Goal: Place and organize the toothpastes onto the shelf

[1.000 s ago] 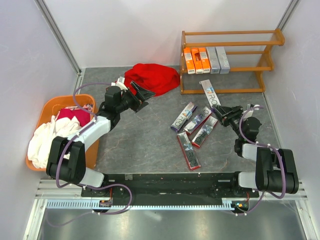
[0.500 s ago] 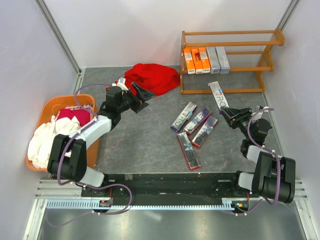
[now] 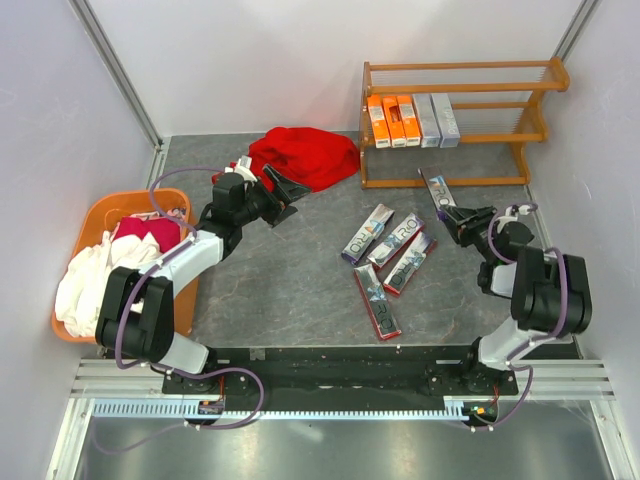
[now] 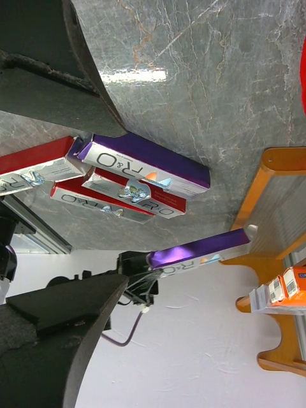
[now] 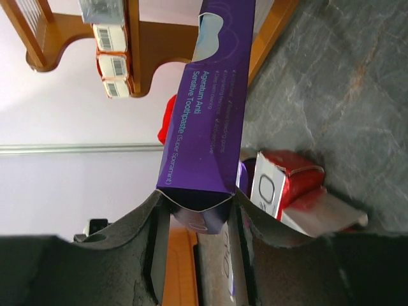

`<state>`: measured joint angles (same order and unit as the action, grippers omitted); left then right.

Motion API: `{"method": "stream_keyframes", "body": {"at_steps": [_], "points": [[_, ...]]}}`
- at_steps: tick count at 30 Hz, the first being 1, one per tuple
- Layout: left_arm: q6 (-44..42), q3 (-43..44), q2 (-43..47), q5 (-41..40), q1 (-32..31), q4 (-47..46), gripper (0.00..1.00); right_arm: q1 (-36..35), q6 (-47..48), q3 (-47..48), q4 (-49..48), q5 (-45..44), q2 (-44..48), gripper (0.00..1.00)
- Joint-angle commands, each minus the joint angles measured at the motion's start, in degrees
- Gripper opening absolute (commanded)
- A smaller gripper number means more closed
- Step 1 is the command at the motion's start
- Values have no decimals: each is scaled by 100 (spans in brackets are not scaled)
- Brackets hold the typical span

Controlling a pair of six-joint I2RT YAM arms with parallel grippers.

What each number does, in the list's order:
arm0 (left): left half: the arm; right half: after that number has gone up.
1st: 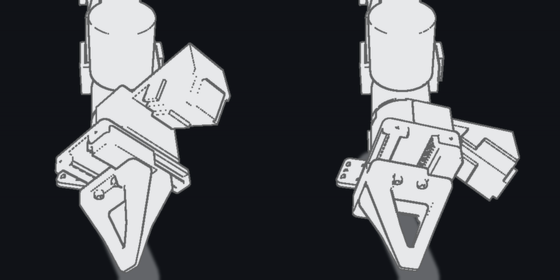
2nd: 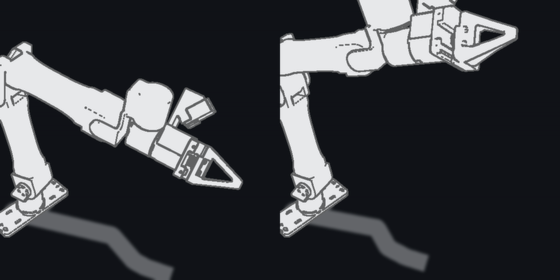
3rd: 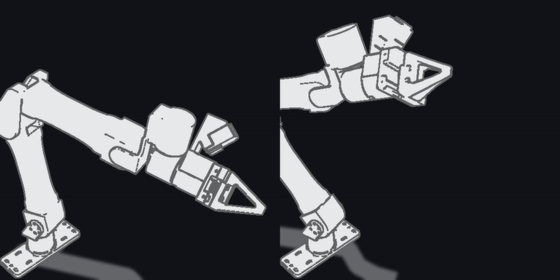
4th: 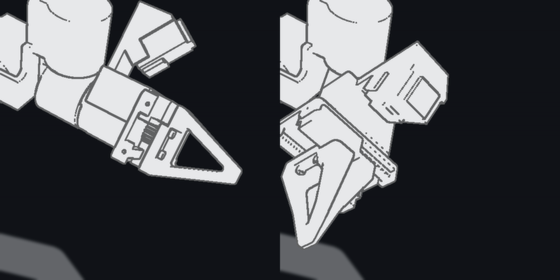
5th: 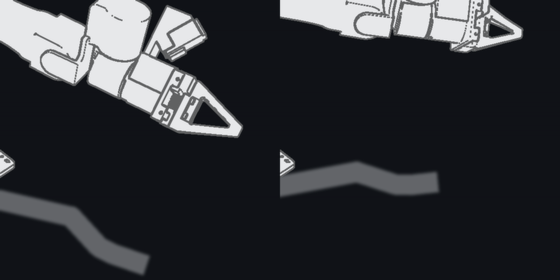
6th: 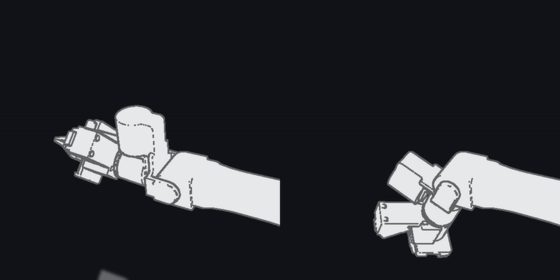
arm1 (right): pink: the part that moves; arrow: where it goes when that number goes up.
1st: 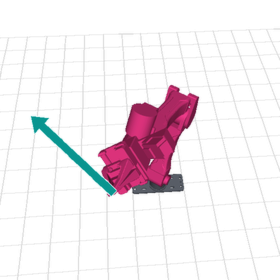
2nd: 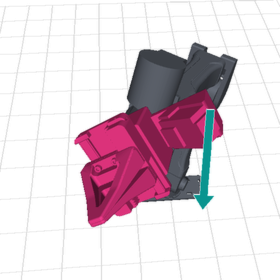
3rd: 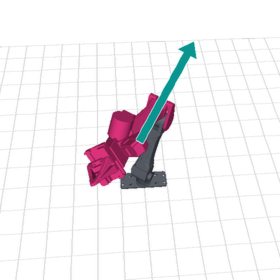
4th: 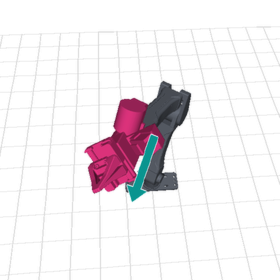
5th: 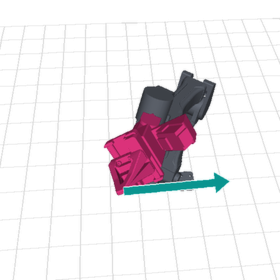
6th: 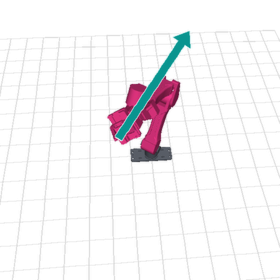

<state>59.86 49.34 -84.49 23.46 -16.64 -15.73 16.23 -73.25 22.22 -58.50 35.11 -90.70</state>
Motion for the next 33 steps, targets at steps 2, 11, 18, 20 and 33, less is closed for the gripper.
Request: {"method": "stream_keyframes", "body": {"at_steps": [2,11,18,20,33], "points": [[-290,164,-24,-17,3,-115,96,-401,-479,643,-1769,-364,-870,31],[-325,163,-59,18,-6,-97,96,-928,-488,1399,-1769,-1515,-1749,31],[-369,172,-77,62,-6,-89,96,-1148,-778,2189,-1788,-1990,-2750,31],[-404,172,-50,53,-6,-80,96,-1174,-839,2286,-1770,-2113,-2874,31],[-554,198,-41,62,-6,70,96,-1192,-787,2989,-953,-2228,-3499,40]]}}
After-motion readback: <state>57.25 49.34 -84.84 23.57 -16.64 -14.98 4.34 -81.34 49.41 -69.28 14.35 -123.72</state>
